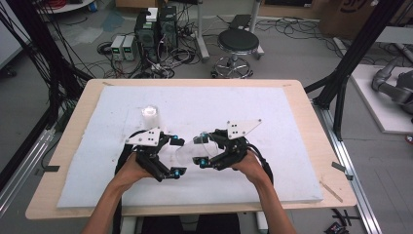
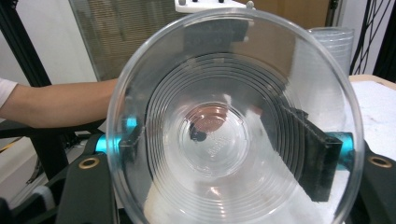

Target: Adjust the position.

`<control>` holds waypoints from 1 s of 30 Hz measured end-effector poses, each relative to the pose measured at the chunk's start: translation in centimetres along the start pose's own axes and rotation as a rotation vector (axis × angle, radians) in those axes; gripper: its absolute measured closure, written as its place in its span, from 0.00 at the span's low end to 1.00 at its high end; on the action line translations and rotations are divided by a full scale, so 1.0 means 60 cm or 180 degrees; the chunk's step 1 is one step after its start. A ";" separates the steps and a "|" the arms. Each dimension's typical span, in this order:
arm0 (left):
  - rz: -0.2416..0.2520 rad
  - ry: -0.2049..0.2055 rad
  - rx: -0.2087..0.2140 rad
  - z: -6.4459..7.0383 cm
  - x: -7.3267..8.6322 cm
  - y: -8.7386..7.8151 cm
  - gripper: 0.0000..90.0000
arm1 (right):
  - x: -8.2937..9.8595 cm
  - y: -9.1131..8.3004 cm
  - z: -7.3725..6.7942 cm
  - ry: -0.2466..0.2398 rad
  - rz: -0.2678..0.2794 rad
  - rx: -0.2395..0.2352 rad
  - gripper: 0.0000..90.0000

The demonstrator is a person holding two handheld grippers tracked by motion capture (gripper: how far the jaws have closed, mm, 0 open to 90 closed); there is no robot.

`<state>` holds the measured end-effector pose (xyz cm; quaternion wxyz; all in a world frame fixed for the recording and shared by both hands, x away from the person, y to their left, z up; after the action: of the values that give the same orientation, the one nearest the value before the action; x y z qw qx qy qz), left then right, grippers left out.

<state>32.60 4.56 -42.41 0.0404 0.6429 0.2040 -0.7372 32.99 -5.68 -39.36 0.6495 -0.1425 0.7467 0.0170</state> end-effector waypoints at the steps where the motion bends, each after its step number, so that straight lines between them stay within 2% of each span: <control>1: -0.0029 0.0016 -0.0057 -0.001 0.002 -0.003 0.02 | 0.000 -0.001 0.000 0.0005 -0.0008 0.0012 0.36; 3: -0.0048 -0.0011 -0.0105 -0.001 0.004 -0.012 0.02 | 0.001 -0.004 0.001 0.0011 -0.0021 0.0040 0.36; 5: -0.0048 0.0037 -0.0179 -0.003 0.007 -0.022 0.02 | 0.001 -0.011 0.005 -0.0005 -0.0030 0.0099 0.36; 9: -0.0058 0.0048 -0.0337 -0.009 0.019 -0.047 0.02 | 0.004 -0.025 0.010 0.0074 -0.0069 0.0200 0.36; 15: -0.0135 -0.0061 -0.0448 -0.016 0.045 -0.082 0.02 | 0.012 -0.042 0.022 0.0207 -0.0217 0.0395 0.36; 17: -0.0145 -0.0071 -0.0517 -0.021 0.052 -0.093 0.02 | 0.014 -0.048 0.030 0.0230 -0.0264 0.0487 0.36; 19: -0.0152 -0.0081 -0.0583 -0.025 0.058 -0.103 0.02 | 0.017 -0.053 0.036 0.0316 -0.0300 0.0553 0.36; 21: -0.0142 -0.0089 -0.0688 -0.031 0.063 -0.114 0.02 | 0.020 -0.057 0.041 0.0385 -0.0364 0.0622 0.36; 25: -0.0046 -0.0123 -0.0974 -0.049 0.073 -0.136 0.02 | 0.024 -0.066 0.054 0.0519 -0.0462 0.0766 0.36; 27: -0.0050 -0.0137 -0.1122 -0.058 0.082 -0.144 0.02 | 0.026 -0.071 0.061 0.0557 -0.0539 0.0845 0.36; 30: -0.0060 -0.0267 -0.1406 -0.078 0.098 -0.159 0.02 | 0.030 -0.076 0.071 0.0652 -0.0747 0.0991 0.37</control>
<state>32.91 16.10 -46.16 0.1818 0.5853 0.3646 -0.7010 37.97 -9.51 -41.04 0.5819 -0.1273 0.7807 -0.1888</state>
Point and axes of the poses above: each handheld gripper's, and its own axes: y roughly forward along the jaws, x roughly out of its underside, z roughly to its right, the point moved 9 cm from there along y, roughly forward along the jaws, and after that the axes turned 12 degrees about -x, right-handed, at the moved point
